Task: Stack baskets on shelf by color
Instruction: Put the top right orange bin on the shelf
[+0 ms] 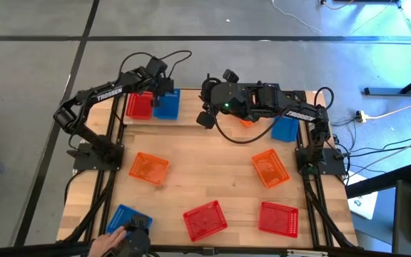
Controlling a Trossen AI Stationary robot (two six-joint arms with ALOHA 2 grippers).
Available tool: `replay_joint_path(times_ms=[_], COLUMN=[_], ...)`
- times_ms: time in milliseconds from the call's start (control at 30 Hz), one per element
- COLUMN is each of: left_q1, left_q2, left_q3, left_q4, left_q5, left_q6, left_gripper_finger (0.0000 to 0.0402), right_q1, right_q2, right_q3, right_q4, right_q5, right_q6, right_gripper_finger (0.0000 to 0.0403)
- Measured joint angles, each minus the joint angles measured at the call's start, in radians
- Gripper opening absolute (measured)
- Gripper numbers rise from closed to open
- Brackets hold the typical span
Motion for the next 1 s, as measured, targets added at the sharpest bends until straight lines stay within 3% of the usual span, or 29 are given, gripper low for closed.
replay_joint_path(times_ms=[167, 233, 433, 600, 700, 800, 900, 1000], left_q1=[-0.023, -0.039, -0.138, -0.263, -0.332, -0.393, -0.455, -0.51], left_q2=[-0.006, -0.032, -0.219, -0.407, -0.495, -0.563, -0.604, -0.629], left_q3=[-0.001, -0.002, -0.002, -0.001, -0.001, -0.001, -0.001, -0.001], left_q4=[0.039, 0.068, 0.083, 0.083, 0.072, 0.049, 0.01, -0.024], left_q5=[-0.2, -0.232, -0.197, -0.067, 0.024, 0.095, 0.106, 0.11], left_q6=[-0.01, -0.054, -0.209, -0.448, -0.627, -0.752, -0.843, -0.916], left_gripper_finger=[0.0058, 0.0058, 0.0059, 0.0059, 0.0059, 0.0059, 0.0059, 0.0059], right_q1=[0.0, -0.004, -0.034, -0.095, -0.152, -0.211, -0.282, -0.359], right_q2=[0.0, -0.004, -0.076, -0.138, -0.15, -0.155, -0.154, -0.149], right_q3=[0.0, 0.0, -0.001, 0.0, -0.001, -0.038, -0.081, -0.176], right_q4=[-0.019, -0.042, -0.182, -0.396, -0.542, -0.529, -0.517, -0.519], right_q5=[0.001, 0.005, 0.01, -0.02, -0.141, -0.32, -0.518, -0.585], right_q6=[-0.001, -0.004, 0.147, 0.365, 0.462, 0.44, 0.414, 0.427], right_gripper_finger=[0.0142, 0.0142, 0.0142, 0.0143, 0.0143, 0.0143, 0.0143, 0.0143])
